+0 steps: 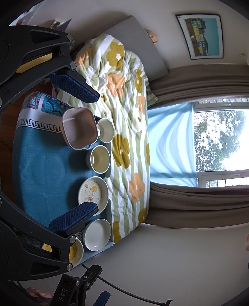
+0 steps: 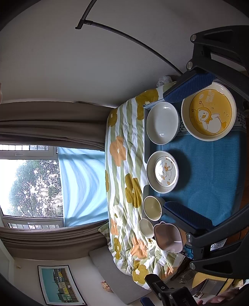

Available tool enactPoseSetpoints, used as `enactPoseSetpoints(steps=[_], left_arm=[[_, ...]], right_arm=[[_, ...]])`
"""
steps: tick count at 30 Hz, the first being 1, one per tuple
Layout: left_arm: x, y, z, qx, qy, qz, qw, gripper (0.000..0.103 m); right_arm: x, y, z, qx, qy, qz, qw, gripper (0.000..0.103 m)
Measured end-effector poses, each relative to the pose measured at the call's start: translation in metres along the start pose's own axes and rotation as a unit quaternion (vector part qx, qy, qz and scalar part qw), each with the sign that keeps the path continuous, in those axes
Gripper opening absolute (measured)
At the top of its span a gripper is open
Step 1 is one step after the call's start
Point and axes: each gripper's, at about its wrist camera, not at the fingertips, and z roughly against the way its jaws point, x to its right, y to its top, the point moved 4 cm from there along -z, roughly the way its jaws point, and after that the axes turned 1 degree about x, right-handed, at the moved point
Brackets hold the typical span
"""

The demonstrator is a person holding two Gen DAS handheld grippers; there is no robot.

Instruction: Organize plates and bowls

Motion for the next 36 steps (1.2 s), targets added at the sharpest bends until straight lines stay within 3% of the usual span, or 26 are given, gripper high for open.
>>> enactPoseSetpoints(steps=[36], left_arm=[[0.0085,0.003,0.0051,-0.002,0.0,-0.002,1.0,0.103]], right_arm=[[0.0014,0.0009,-0.0027,0.001,-0.001,-0.001,1.0,0.103]])
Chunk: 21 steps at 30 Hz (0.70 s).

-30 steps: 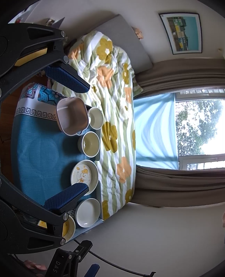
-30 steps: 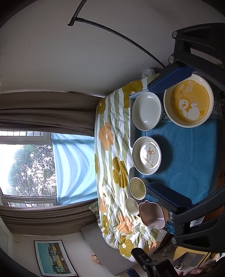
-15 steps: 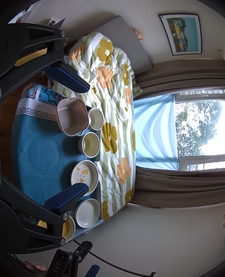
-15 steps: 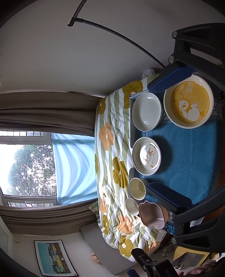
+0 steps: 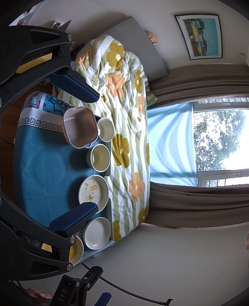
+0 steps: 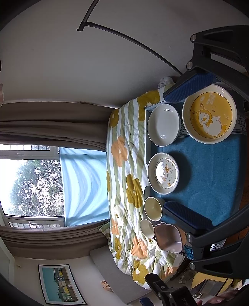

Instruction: Organize plates and bowls

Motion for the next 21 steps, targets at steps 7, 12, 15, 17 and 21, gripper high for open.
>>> enactPoseSetpoints(steps=[7,12,15,17,21], left_arm=[[0.036,0.005,-0.018,-0.03,-0.042,-0.024,0.9984,0.103],[0.089,-0.007,-0.053,-0.077,-0.102,-0.049,0.9906,0.103],[0.131,-0.024,-0.083,-0.123,-0.169,-0.071,0.9753,0.102],[0.16,-0.038,-0.103,-0.152,-0.208,-0.088,0.9622,0.102],[0.213,-0.06,-0.145,-0.202,-0.267,-0.122,0.9345,0.102]], right_arm=[[0.04,-0.008,0.005,-0.018,-0.017,-0.028,0.999,0.103],[0.09,-0.031,-0.008,-0.051,-0.026,-0.054,0.997,0.103],[0.118,-0.051,-0.017,-0.068,-0.033,-0.074,0.994,0.103],[0.135,-0.065,-0.026,-0.087,-0.033,-0.098,0.991,0.103],[0.167,-0.097,-0.047,-0.125,-0.029,-0.154,0.98,0.103]])
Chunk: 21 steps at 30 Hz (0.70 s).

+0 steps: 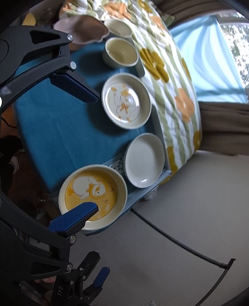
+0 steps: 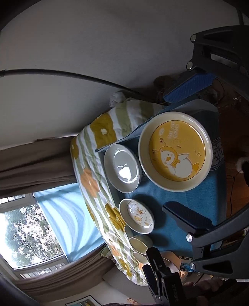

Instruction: Organize plates and bowls

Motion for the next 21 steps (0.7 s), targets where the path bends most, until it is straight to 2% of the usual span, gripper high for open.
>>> enactPoseSetpoints(steps=[3,5,11,15,21], left_arm=[[0.013,0.002,-0.051,-0.045,-0.04,-0.024,0.9979,0.102],[0.017,-0.002,-0.082,-0.08,-0.063,-0.036,0.9942,0.101],[0.023,-0.018,-0.15,-0.173,-0.12,-0.064,0.9755,0.077],[0.031,-0.02,-0.174,-0.204,-0.145,-0.087,0.9644,0.064],[0.042,-0.021,-0.197,-0.228,-0.175,-0.108,0.9518,0.048]], right_arm=[[0.021,-0.014,-0.022,-0.025,-0.006,-0.031,0.999,0.102],[0.034,-0.025,-0.037,-0.044,-0.005,-0.056,0.997,0.096],[0.06,-0.053,-0.081,-0.099,-0.004,-0.13,0.987,0.069],[0.069,-0.065,-0.098,-0.112,-0.001,-0.163,0.98,0.057],[0.071,-0.067,-0.11,-0.112,0.008,-0.187,0.976,0.042]])
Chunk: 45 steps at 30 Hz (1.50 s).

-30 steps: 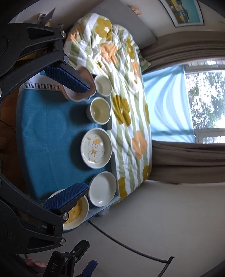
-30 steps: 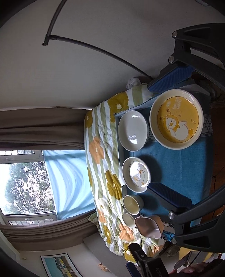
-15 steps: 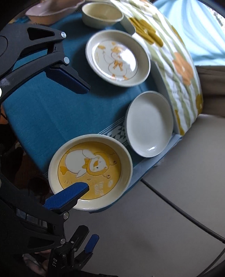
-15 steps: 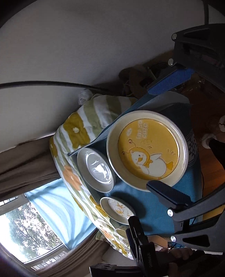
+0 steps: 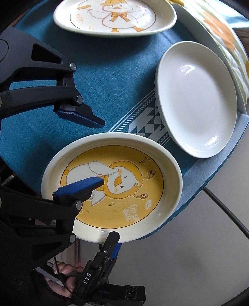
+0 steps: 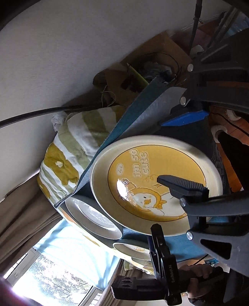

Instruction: Organize plates and bowls

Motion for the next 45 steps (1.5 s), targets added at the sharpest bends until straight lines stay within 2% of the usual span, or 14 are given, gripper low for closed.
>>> enactPoseSetpoints(steps=[1,4,7,9,14,19,30,34,40,45], left_arm=[[-0.002,0.001,-0.003,-0.004,-0.002,-0.002,1.0,0.042],[-0.003,0.003,-0.01,-0.013,0.002,-0.005,0.9999,0.025],[-0.009,0.004,-0.014,-0.015,0.004,0.001,0.9999,0.016],[-0.013,0.005,-0.015,-0.015,0.002,0.004,0.9999,0.014],[-0.008,0.005,-0.022,-0.01,0.026,-0.017,0.9995,0.014],[-0.005,0.005,-0.017,0.001,0.027,-0.016,0.9995,0.014],[0.018,-0.006,0.026,0.049,0.045,-0.014,0.9977,0.014],[0.023,-0.016,0.046,0.076,0.056,0.007,0.9955,0.014],[0.026,-0.055,0.1,0.136,0.089,0.066,0.9845,0.014],[0.019,-0.113,0.144,0.176,0.137,0.135,0.9656,0.014]], right_arm=[[0.0,0.001,-0.003,0.0,-0.001,-0.001,1.0,0.035],[0.0,0.002,-0.009,-0.005,0.0,-0.004,1.0,0.027],[0.0,0.003,-0.013,-0.007,-0.007,0.003,1.0,0.019],[0.003,0.003,-0.015,-0.007,-0.011,-0.001,1.0,0.015],[0.004,0.004,-0.016,-0.01,-0.01,0.005,1.0,0.014],[0.003,0.004,-0.017,-0.01,-0.012,0.023,1.0,0.014],[-0.01,0.006,-0.006,0.009,-0.016,0.084,0.996,0.014],[-0.023,0.009,0.005,0.021,-0.013,0.124,0.992,0.014],[-0.061,0.014,0.026,0.034,0.022,0.195,0.98,0.014],[-0.107,0.005,0.034,0.027,0.076,0.27,0.96,0.014]])
